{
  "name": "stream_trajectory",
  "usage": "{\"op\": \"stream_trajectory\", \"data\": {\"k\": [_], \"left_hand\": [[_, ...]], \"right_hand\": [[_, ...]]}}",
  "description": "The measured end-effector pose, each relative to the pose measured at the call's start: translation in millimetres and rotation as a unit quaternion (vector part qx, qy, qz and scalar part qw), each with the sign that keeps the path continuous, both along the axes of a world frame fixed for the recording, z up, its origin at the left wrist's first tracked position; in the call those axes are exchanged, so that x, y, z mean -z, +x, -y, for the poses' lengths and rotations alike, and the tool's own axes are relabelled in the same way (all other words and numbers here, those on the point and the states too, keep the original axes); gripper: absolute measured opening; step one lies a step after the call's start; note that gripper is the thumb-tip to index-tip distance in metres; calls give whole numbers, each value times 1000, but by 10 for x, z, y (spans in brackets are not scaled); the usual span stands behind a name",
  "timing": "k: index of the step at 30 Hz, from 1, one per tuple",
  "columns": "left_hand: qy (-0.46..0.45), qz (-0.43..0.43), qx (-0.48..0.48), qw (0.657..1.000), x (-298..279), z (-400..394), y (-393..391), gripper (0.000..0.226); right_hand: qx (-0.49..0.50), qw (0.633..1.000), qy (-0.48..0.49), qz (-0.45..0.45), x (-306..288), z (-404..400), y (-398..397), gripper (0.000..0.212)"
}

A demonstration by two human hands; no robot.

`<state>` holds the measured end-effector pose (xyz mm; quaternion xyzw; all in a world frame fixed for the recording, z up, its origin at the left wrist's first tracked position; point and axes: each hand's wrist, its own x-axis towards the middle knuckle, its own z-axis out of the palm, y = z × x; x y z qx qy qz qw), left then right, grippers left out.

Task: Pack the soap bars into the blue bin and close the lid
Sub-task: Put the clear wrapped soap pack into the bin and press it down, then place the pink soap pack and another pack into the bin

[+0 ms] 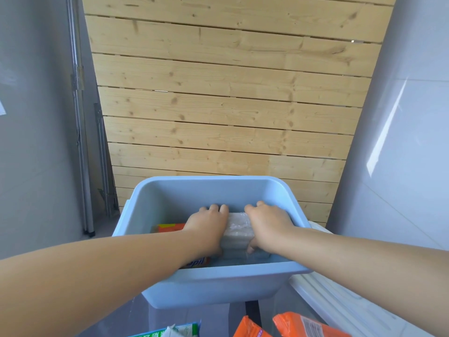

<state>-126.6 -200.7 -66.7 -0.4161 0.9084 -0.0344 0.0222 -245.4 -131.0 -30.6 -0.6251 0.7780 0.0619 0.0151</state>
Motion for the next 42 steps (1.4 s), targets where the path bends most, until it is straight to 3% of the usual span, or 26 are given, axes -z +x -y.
{"op": "stream_trajectory", "data": {"k": [8, 15, 18, 22, 27, 31, 38, 42], "left_hand": [[168, -58, 5, 984, -183, 99, 100, 81], [188, -127, -16, 974, -356, 161, 152, 46], [167, -141, -26, 975, -431, 125, 185, 42], [153, -193, -42, 968, -604, 17, 236, 42], [171, -259, -20, 950, -736, -311, 355, 23], [198, -323, -6, 925, -780, -754, 502, 18], [90, -408, 57, 907, -684, -1610, 698, 21], [106, -405, 27, 908, -494, -2040, 801, 18]], "right_hand": [[26, 997, 53, 42, -71, 44, -44, 55], [32, 993, 96, 63, -126, 57, -77, 78], [35, 988, 73, 131, -178, 28, -104, 84], [21, 983, -25, 179, -247, -83, -120, 54], [-10, 955, -153, 254, -418, -351, -144, 23], [-25, 930, -198, 307, -532, -787, -39, 20], [-37, 909, -246, 335, -405, -1676, 134, 23], [-31, 915, -177, 361, -123, -2094, 156, 23]]}}
